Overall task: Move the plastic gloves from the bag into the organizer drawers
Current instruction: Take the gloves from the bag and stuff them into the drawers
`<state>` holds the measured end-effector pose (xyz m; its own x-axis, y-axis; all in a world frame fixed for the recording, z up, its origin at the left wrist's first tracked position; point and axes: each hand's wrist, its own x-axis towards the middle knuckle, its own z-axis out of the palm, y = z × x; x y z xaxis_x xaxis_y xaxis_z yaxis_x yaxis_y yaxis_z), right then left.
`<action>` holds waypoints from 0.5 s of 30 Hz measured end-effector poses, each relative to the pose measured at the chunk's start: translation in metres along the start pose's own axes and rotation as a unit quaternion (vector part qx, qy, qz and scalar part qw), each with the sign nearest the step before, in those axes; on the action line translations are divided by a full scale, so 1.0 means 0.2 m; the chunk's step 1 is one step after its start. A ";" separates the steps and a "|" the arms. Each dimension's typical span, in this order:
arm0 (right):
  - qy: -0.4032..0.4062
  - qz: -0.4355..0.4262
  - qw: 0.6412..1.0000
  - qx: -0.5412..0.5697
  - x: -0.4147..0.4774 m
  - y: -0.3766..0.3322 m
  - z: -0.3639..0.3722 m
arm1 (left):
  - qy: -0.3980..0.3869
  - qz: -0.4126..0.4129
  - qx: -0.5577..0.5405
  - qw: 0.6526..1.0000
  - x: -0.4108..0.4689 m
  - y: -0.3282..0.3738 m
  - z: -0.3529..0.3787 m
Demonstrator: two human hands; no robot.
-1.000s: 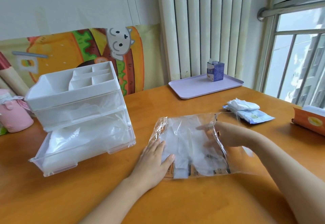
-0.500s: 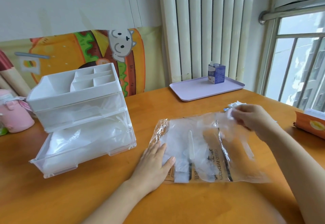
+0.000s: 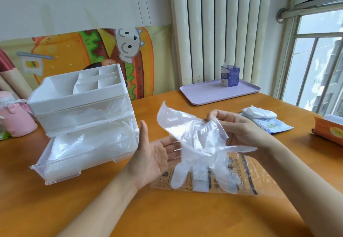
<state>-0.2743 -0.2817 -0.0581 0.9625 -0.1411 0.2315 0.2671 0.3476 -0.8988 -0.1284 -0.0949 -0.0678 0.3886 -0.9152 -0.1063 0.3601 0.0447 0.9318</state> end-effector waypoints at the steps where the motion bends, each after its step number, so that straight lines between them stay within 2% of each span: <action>1: 0.012 -0.011 1.000 -0.025 0.00 0.00 0.00 | -0.007 0.016 0.007 1.000 0.01 0.00 -0.01; 4: 0.050 -0.040 0.994 -0.086 0.00 0.01 0.02 | -0.045 0.048 -0.027 0.997 0.00 0.06 -0.03; 7: 0.074 -0.047 0.986 -0.140 0.00 0.02 0.04 | -0.063 0.062 0.004 0.996 -0.01 0.11 -0.08; 9: 0.088 -0.044 0.981 -0.165 0.00 0.04 0.04 | -0.038 0.075 0.053 0.995 -0.02 0.13 -0.08; 12: 0.076 -0.029 0.971 -0.227 0.01 0.05 0.04 | 0.063 0.112 0.122 0.984 -0.01 0.14 -0.07; 15: 0.043 -0.004 0.971 -0.237 0.00 0.05 0.03 | 0.117 0.181 0.262 0.941 -0.02 0.14 -0.03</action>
<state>-0.2716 -0.2719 -0.0643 0.9477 -0.2262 0.2253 0.2033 -0.1164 -0.9722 -0.1149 -0.0884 -0.0430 0.6035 -0.7618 0.2356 -0.2762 0.0774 0.9580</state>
